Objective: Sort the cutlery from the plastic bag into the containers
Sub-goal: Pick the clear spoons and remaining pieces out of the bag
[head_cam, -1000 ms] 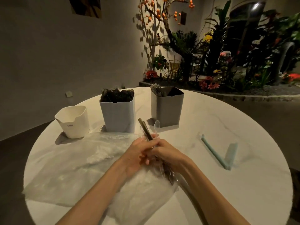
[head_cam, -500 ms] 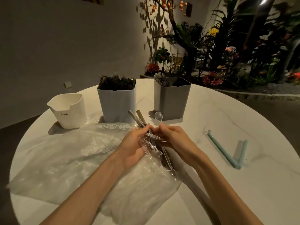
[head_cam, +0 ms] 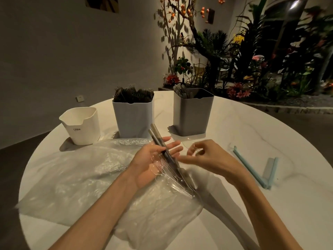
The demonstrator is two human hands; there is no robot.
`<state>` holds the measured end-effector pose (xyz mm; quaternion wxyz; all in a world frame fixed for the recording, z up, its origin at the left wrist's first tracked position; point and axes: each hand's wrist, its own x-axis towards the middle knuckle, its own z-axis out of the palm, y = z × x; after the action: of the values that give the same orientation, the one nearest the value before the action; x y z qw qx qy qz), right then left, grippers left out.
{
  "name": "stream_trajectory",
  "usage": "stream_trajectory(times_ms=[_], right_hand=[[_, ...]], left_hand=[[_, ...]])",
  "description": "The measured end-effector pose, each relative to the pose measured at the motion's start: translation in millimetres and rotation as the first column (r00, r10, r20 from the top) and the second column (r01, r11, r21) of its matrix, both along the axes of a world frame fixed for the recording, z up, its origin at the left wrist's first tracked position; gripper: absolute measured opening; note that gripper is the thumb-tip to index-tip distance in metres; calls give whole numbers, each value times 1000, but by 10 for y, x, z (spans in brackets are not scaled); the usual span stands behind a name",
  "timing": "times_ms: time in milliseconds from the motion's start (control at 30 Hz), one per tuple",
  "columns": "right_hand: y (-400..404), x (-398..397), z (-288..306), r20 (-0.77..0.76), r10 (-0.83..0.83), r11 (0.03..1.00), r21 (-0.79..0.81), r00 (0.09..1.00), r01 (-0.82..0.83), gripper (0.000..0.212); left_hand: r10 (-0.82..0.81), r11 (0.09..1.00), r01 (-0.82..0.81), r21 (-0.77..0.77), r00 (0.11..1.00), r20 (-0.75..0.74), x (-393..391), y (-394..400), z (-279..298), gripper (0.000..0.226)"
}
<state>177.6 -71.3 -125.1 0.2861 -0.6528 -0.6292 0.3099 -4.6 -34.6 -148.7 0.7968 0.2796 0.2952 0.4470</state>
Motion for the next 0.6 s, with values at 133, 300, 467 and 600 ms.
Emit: stream_trajectory(times_ms=[133,300,467,600], right_hand=[[-99,30,-12,262,156,960,-265,952,-84,47],[-60,91,-46,204,187,962,-236,961,-137,27],[-53,136,-59,71,121,989,-99,990,-114,11],[-53,151,1,-48,39,999,0,998,-39,23]], left_hand=[[22,1000,-22,11,1000,-5,7,11,0,44],[47,999,-47,4,999,1,22,21,0,40],[63,998,-62,7,998,-15,5,25,-12,36],[65,998,-63,32,996,-59,2,20,0,35]])
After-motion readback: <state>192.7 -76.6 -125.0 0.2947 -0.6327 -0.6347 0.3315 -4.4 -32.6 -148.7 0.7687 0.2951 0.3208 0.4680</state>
